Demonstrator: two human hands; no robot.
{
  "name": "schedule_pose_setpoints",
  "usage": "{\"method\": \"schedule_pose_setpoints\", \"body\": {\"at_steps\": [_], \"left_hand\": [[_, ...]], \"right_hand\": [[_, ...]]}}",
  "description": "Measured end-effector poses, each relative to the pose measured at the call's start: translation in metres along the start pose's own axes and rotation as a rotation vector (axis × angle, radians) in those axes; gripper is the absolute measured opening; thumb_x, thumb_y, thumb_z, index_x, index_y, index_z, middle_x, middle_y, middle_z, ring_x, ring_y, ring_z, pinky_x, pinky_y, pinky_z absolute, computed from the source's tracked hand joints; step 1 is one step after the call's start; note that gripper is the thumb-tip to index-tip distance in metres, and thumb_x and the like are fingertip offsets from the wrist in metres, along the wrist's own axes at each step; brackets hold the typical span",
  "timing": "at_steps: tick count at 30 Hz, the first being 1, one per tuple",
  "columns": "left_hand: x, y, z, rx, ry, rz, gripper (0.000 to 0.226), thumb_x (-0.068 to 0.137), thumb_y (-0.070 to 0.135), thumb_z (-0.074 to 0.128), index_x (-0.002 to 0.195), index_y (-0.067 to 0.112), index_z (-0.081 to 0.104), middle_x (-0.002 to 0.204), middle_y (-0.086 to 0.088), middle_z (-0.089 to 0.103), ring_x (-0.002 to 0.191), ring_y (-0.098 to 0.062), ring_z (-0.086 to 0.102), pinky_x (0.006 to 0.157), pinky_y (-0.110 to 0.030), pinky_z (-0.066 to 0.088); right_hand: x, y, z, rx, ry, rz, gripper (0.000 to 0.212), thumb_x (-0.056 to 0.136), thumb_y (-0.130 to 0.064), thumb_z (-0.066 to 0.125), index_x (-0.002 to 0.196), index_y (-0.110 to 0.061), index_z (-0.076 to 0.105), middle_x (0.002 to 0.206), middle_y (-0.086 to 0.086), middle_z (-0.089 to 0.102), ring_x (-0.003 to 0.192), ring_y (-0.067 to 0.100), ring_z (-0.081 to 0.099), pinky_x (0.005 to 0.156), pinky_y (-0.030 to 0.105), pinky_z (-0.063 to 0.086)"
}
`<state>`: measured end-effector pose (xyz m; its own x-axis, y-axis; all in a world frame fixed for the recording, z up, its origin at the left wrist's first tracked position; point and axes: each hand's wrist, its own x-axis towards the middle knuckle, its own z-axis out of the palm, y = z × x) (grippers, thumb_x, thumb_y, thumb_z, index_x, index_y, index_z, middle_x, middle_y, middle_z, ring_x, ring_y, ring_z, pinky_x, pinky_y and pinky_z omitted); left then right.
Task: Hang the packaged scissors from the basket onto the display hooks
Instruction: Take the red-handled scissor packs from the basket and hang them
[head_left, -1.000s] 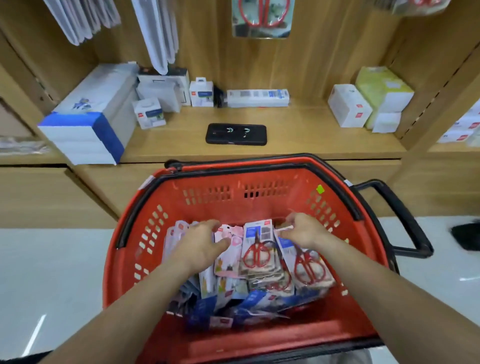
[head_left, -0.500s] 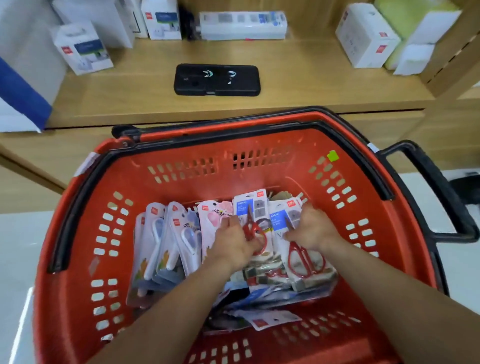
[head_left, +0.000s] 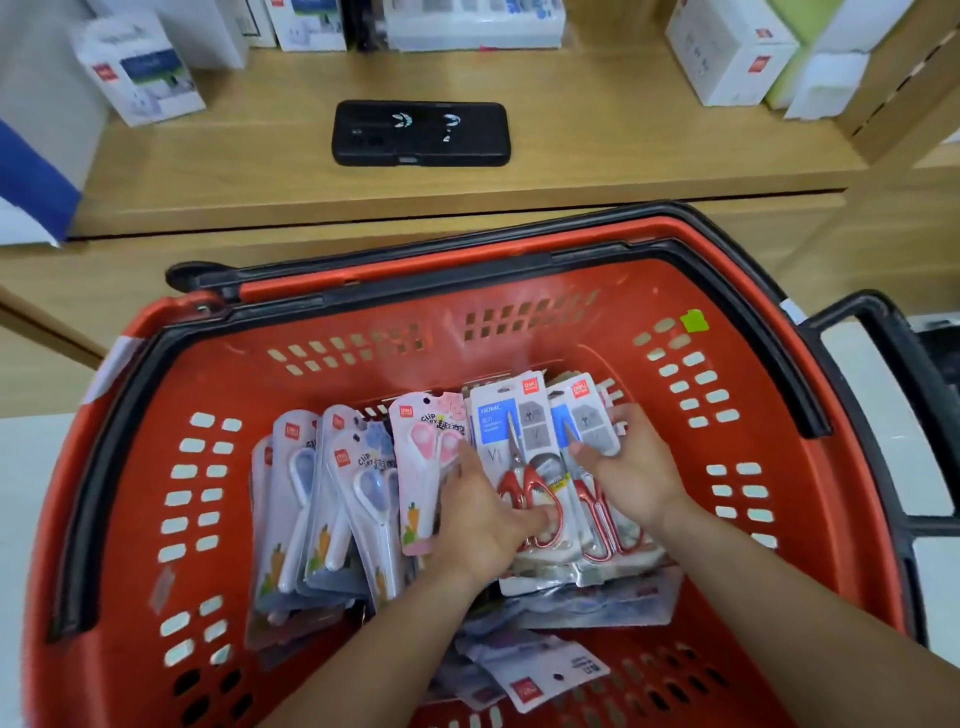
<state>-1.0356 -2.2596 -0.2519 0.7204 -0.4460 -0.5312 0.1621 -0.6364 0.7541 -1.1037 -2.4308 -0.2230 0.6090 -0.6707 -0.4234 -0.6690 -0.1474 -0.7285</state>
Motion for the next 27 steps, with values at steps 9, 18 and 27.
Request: {"method": "schedule_pose_setpoints", "body": {"at_steps": [9,18,27], "left_hand": [[-0.001,0.001,-0.006,-0.145,-0.048,0.208,0.113,0.061,0.022,0.094,0.154,0.041,0.035,0.133,0.014,0.054,0.125,-0.008,0.058,0.104,-0.028,0.051],[-0.001,0.023,-0.022,-0.401,-0.091,0.089,0.018,0.098,0.021,0.071,0.114,0.03,0.07,0.105,0.01,0.08,0.099,-0.006,0.075,0.085,-0.021,0.059],[0.01,0.025,-0.07,-0.228,-0.022,0.125,0.043,0.087,0.015,0.083,0.126,0.018,0.063,0.109,0.008,0.077,0.098,-0.002,0.074,0.08,-0.016,0.056]], "right_hand": [[-0.012,-0.009,0.003,0.203,-0.248,-0.021,0.025,0.087,-0.023,0.082,0.109,-0.024,0.07,0.103,-0.007,0.079,0.097,0.011,0.074,0.087,0.027,0.056],[-0.008,-0.025,0.006,0.308,-0.245,-0.153,0.029,0.101,-0.001,0.059,0.122,-0.016,0.071,0.111,-0.002,0.078,0.105,0.016,0.074,0.096,0.034,0.058],[0.022,-0.026,-0.005,0.1,-0.071,-0.004,0.024,0.105,-0.024,0.054,0.119,-0.017,0.072,0.089,-0.005,0.068,0.083,0.015,0.061,0.078,0.031,0.046]]}}
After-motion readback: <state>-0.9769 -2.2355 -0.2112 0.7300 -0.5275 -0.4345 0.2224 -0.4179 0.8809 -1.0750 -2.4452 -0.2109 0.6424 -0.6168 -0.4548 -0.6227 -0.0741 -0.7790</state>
